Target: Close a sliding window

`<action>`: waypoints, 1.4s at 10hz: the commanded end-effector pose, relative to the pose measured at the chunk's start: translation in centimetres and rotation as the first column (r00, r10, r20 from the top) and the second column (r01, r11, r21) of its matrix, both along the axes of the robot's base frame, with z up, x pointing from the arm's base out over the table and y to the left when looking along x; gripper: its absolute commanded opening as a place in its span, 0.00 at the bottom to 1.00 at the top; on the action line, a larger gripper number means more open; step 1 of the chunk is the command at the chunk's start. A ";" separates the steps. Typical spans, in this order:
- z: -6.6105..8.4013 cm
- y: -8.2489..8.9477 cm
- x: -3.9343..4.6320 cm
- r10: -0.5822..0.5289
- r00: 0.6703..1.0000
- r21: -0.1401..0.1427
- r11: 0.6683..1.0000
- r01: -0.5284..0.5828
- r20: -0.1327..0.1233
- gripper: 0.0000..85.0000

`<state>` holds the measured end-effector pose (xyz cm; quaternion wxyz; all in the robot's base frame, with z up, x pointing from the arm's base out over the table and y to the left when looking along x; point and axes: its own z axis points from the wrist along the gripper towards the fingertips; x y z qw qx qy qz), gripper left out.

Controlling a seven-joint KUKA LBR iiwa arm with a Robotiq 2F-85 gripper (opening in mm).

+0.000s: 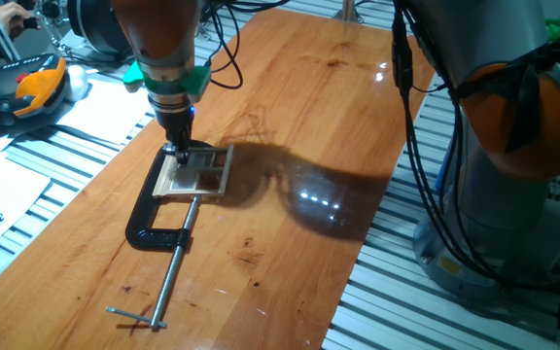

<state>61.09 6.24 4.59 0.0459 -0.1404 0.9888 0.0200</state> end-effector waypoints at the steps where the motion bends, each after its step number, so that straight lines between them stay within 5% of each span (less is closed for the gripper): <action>1: 0.0 0.0 -0.02 0.001 1.000 -0.003 1.000 -0.001 -0.008 0.00; 4: 0.0 -0.1 -0.11 -0.004 0.999 -0.015 1.000 0.004 -0.042 0.00; 14: -0.1 -0.3 -0.81 -0.008 0.998 -0.031 1.000 0.006 -0.068 0.00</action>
